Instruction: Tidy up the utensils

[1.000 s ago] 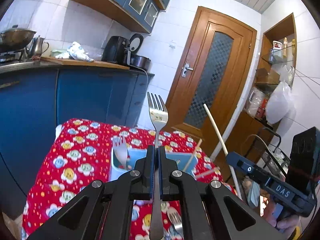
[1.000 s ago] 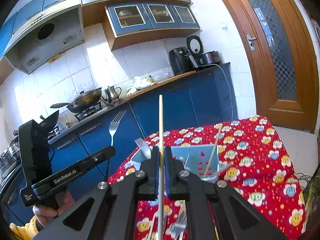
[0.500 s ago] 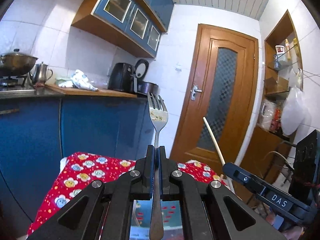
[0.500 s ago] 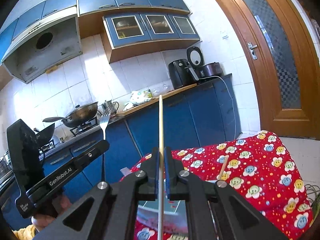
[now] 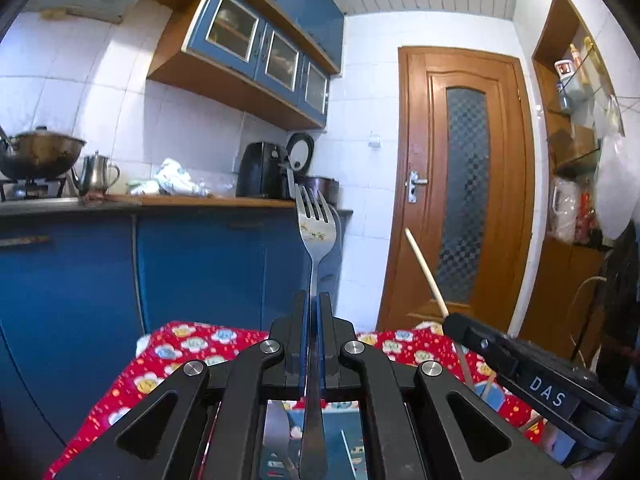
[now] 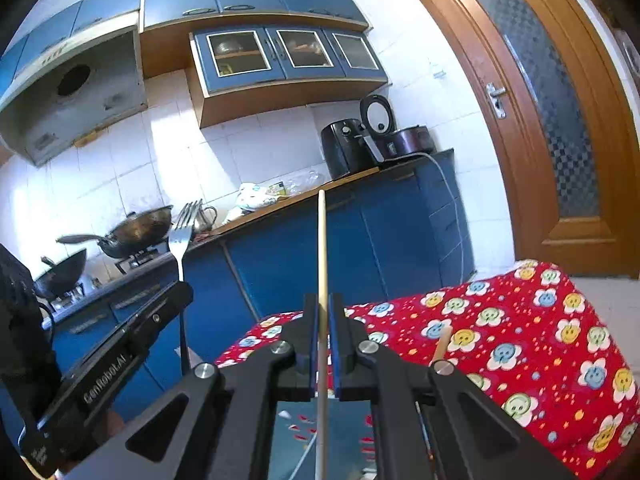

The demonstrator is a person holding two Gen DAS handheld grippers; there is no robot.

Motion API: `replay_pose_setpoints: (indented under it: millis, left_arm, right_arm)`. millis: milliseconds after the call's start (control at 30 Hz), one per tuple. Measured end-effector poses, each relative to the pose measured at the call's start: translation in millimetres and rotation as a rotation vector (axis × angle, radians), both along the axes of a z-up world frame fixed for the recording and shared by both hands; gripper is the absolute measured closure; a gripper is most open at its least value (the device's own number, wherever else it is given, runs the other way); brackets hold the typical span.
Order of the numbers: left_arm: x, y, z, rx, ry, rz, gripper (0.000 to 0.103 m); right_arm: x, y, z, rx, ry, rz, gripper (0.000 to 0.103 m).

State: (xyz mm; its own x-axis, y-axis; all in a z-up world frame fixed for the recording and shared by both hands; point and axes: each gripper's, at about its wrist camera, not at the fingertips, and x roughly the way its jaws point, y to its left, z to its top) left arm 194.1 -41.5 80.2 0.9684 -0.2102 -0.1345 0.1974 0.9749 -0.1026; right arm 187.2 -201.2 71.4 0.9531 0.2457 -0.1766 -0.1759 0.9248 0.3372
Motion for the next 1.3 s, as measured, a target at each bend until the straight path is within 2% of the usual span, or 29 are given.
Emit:
replay_pose_setpoints:
  millis: [200, 500, 633, 733, 933, 1300]
  left_arm:
    - [5.4, 3.6, -15.0, -0.006, 0.049, 0.003, 0.100]
    - [6.6, 5.0, -24.8, -0.023, 0.125, -0.029, 0.099]
    - [2.9, 5.2, -24.3, -0.016, 0.136, -0.033, 0.099]
    - [0.9, 7.0, -22.6, -0.020, 0.147, -0.041, 0.093]
    - [-6.3, 10.3, -15.3, -0.038, 0.166, -0.049, 0.091]
    - [-25.4, 17.6, -5.6, -0.055, 0.211, -0.090, 0.091]
  right_arm:
    - [1.8, 6.2, -7.9, -0.063, -0.014, -0.006, 0.097]
    - [-10.0, 11.3, -8.8, -0.087, 0.008, 0.007, 0.097]
    - [-12.0, 9.1, -8.0, -0.063, 0.024, 0.010, 0.096]
    - [-11.6, 8.2, -8.3, -0.043, 0.028, 0.009, 0.096]
    - [-9.3, 6.1, -7.5, 0.005, 0.004, 0.011, 0.096]
    - [-16.6, 5.7, -10.4, -0.027, 0.020, 0.019, 0.096]
